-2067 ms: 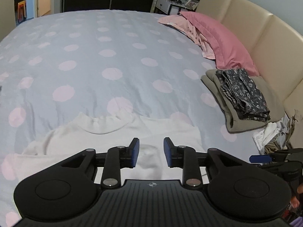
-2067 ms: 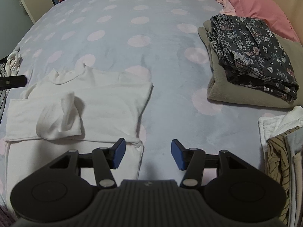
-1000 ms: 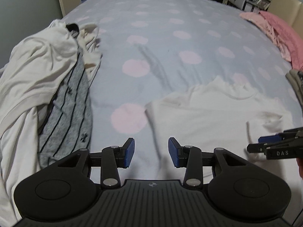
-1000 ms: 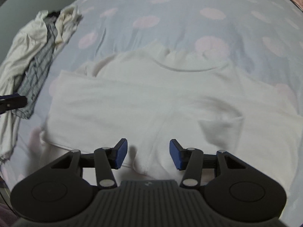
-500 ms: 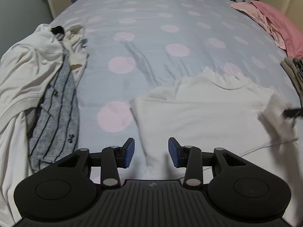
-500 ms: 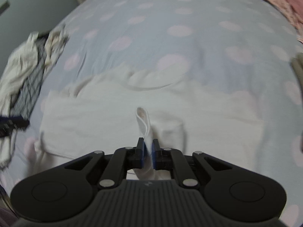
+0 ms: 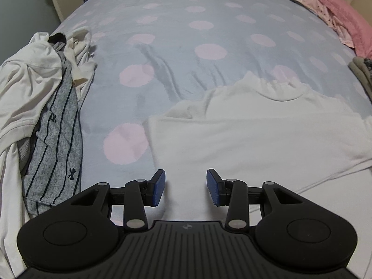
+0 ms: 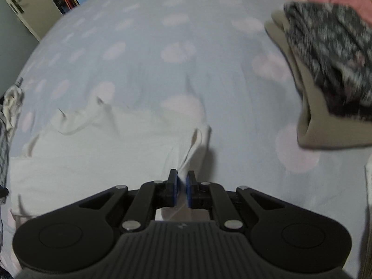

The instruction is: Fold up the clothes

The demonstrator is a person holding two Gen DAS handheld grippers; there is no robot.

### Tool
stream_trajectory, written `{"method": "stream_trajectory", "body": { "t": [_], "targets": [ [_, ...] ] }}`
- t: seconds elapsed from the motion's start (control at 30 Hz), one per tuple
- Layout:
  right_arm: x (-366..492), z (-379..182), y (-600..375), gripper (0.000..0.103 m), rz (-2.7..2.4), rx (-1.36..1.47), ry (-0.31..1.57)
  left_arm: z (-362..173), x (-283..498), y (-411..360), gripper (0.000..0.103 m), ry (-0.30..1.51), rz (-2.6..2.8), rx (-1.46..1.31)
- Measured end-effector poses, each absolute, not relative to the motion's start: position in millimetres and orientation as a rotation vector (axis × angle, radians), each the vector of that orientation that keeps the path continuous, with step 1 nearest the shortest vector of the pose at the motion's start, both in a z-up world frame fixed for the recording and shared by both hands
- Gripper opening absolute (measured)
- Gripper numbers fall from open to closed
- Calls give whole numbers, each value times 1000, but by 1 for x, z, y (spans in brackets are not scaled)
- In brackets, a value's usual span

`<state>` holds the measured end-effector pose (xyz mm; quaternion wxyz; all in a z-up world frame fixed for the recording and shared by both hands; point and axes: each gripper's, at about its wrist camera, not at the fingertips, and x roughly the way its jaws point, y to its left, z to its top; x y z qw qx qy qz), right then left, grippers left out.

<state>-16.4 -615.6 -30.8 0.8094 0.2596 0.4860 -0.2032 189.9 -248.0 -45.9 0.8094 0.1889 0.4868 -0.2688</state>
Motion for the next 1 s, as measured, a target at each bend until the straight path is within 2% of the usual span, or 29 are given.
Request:
{"method": "stream_trajectory", "body": {
  "t": [0.07, 0.13, 0.2, 0.23, 0.33, 0.4, 0.63, 0.67, 0.7, 0.77, 0.8, 0.87, 1.0],
  "targets": [
    [-13, -39, -617, 19, -453, 517, 1079, -48, 195, -246, 38, 1045, -560, 396],
    [-14, -41, -621, 20, -479, 497, 1081, -50, 201, -244, 40, 1042, -552, 381],
    [-20, -39, -632, 25, -494, 541, 1047, -51, 209, -242, 41, 1035, -547, 363],
    [-22, -38, -637, 32, -509, 574, 1024, -52, 213, -242, 41, 1032, -544, 351],
    [-23, -38, -649, 34, -534, 671, 952, -57, 229, -238, 42, 1032, -530, 283],
    [-21, -40, -653, 39, -537, 713, 922, -62, 240, -234, 42, 1049, -511, 216],
    [4, -61, -648, 45, -525, 704, 943, -83, 262, -228, 42, 1075, -478, 83],
    [8, -66, -647, 44, -524, 697, 955, -87, 263, -229, 41, 1084, -477, 70],
    [11, -70, -645, 43, -524, 691, 968, -92, 264, -232, 36, 1096, -483, 69],
    [17, -76, -640, 24, -530, 661, 989, -96, 264, -238, 20, 1093, -486, 85],
    [19, -76, -638, 21, -535, 636, 989, -97, 263, -242, 10, 1080, -483, 100],
    [22, -73, -637, 14, -543, 613, 979, -90, 262, -245, 9, 1039, -471, 93],
    [18, -62, -636, 8, -592, 583, 935, -81, 263, -244, 8, 999, -413, 82]
  ]
}}
